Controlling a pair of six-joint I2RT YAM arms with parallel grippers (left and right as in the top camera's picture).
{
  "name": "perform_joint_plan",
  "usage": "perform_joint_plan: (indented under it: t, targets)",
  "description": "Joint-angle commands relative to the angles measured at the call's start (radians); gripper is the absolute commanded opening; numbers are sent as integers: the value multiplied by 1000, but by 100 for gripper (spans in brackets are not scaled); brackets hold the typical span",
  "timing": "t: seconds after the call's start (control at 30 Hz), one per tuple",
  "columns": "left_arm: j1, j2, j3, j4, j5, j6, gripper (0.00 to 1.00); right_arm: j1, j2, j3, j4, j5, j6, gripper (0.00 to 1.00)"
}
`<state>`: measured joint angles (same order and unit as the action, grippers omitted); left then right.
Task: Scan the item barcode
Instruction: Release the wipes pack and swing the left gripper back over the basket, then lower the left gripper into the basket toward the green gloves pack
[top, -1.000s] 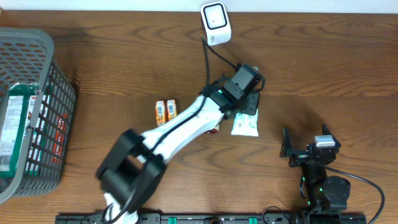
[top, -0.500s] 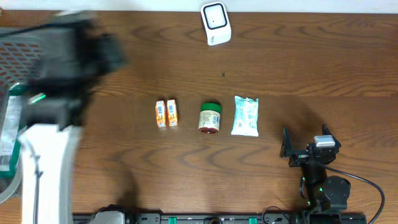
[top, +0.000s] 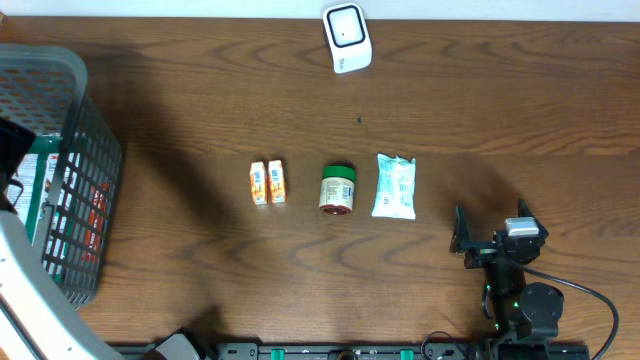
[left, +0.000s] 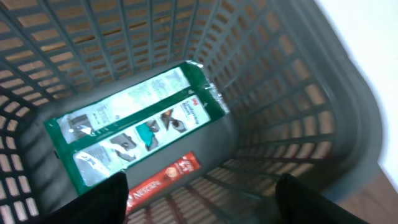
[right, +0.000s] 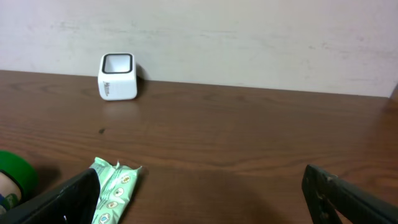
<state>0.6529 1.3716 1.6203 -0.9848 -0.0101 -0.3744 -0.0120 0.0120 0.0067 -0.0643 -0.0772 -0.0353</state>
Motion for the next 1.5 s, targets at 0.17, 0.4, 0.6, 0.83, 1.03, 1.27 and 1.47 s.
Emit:
perform_joint_plan:
  t: [0.17,0.4,0.6,0.83,1.03,1.27,1.47]
  targets:
    - [13,218,0,-64,7,177,90,2,-5,-1,-4,1,12,99]
    - [27,364,0,-114,156,405,100,2,-5,-1,-4,1,12,99]
    - [76,407,0,-102,158,467,98,2,-5,-1,-4,1,12,99]
    - [141,417,0,-32,253,612,93,2,-5,-1,-4,1,12,99]
    - [183,454,-11,-32,255,730,76,2,-5,-1,-4,1,12,99]
    - [184,531,-54,-32,292,833,74,2,-5,-1,-4,1,12,99]
    - [184,618,-55,-64,354,928,69,2,-5,-1,-4,1,12,99]
